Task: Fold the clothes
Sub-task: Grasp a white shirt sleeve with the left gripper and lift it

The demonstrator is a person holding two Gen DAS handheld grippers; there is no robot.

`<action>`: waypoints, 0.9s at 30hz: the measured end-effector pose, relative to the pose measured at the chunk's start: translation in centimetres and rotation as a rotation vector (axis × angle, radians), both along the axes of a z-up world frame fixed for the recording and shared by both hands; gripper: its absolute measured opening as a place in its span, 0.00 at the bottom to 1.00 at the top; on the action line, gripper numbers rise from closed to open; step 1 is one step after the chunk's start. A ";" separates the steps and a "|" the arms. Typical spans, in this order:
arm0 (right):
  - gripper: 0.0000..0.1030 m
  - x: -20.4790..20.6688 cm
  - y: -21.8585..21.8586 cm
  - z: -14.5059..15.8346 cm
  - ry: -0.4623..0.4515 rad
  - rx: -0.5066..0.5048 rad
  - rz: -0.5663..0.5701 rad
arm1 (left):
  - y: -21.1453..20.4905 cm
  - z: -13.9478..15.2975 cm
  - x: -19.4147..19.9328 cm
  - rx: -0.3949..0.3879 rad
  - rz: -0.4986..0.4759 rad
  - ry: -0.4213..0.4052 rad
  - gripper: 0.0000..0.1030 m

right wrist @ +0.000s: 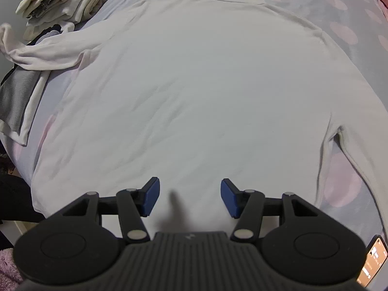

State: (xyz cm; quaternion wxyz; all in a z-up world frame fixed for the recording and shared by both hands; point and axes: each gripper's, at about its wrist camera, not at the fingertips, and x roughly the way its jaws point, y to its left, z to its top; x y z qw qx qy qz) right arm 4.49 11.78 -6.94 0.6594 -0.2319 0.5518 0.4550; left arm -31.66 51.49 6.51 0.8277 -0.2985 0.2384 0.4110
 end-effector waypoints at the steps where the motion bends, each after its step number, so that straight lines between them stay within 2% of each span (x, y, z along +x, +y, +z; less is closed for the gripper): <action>1: 0.57 0.1 -0.1 0.1 -0.002 0.003 -0.005 | -0.4 0.8 0.9 -0.009 -0.032 -0.022 0.03; 6: 0.57 0.6 -0.7 0.8 -0.009 0.028 -0.036 | -3.1 5.1 6.9 0.007 -0.176 -0.082 0.03; 12: 0.57 0.4 -0.9 1.6 -0.021 0.056 -0.029 | -6.8 8.4 15.1 0.050 -0.343 -0.117 0.03; 19: 0.57 0.8 -1.2 2.5 -0.047 0.088 -0.023 | -12.8 7.9 24.5 0.041 -0.543 -0.097 0.03; 23: 0.57 1.7 -1.6 2.7 -0.073 0.082 -0.042 | -16.0 5.9 29.4 0.013 -0.641 -0.070 0.03; 27: 0.57 3.5 -2.3 2.6 -0.133 0.047 -0.085 | -18.8 2.6 33.3 -0.045 -0.722 -0.032 0.03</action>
